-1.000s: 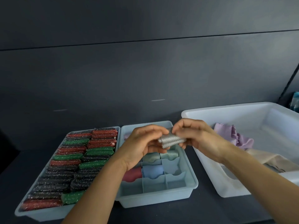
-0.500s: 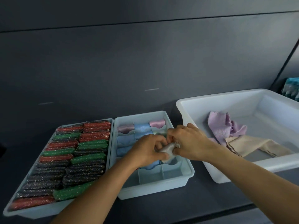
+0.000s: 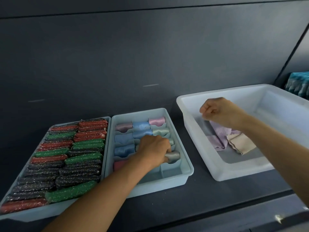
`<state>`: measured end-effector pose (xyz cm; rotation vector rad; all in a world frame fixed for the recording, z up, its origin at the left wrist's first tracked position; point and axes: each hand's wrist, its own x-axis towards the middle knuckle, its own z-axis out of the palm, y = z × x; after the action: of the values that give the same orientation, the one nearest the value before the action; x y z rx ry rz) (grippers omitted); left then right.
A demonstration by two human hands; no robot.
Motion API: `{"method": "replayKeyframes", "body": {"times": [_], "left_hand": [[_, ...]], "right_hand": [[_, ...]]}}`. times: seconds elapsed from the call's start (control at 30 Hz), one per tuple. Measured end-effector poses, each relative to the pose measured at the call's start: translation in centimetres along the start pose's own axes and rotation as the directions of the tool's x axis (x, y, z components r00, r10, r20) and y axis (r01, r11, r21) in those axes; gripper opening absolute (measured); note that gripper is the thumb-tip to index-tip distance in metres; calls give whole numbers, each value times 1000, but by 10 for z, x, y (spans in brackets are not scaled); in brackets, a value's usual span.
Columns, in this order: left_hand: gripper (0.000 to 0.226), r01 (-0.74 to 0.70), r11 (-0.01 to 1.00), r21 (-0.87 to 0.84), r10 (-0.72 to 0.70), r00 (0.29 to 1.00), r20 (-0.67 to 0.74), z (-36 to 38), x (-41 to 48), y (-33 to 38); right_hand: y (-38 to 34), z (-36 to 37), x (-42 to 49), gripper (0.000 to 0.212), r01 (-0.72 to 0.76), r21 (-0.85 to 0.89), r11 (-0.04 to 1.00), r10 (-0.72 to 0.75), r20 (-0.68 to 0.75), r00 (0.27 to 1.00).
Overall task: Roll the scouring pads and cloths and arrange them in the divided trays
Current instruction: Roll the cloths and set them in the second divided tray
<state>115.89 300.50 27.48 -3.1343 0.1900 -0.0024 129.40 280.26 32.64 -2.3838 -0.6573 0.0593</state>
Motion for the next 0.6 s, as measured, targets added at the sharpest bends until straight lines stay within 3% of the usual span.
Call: {"method": "replayKeyframes", "body": {"times": [0.07,0.17,0.2,0.27,0.4,0.5,0.6], "left_hand": [[28,7,1000,-6,-7,999,45,-3,0,1],[21,58,985,-163,-42,994,102,-8,1,-4],[18,88,969,-231,-69,993,93,-11,1,-5],[25,145,922,-359,-137,989,49,-16,1,-6],[21,151,768,-623,-208,978,-19,-23,2,-3],[16,109,644,-757,-222,974,-49,-29,1,0],[12,32,507,-862,-231,968,-100,-41,-2,3]], "right_hand": [[21,5,7,20,-27,-241,970,65,152,986],[39,15,7,40,-21,-524,852,269,403,875],[41,18,6,44,0,-557,831,298,445,845],[38,25,3,32,63,-576,815,276,482,832],[40,40,5,10,111,-598,794,223,455,862],[43,36,3,21,113,-627,771,233,443,866],[31,15,5,24,76,-556,827,114,298,948]]}}
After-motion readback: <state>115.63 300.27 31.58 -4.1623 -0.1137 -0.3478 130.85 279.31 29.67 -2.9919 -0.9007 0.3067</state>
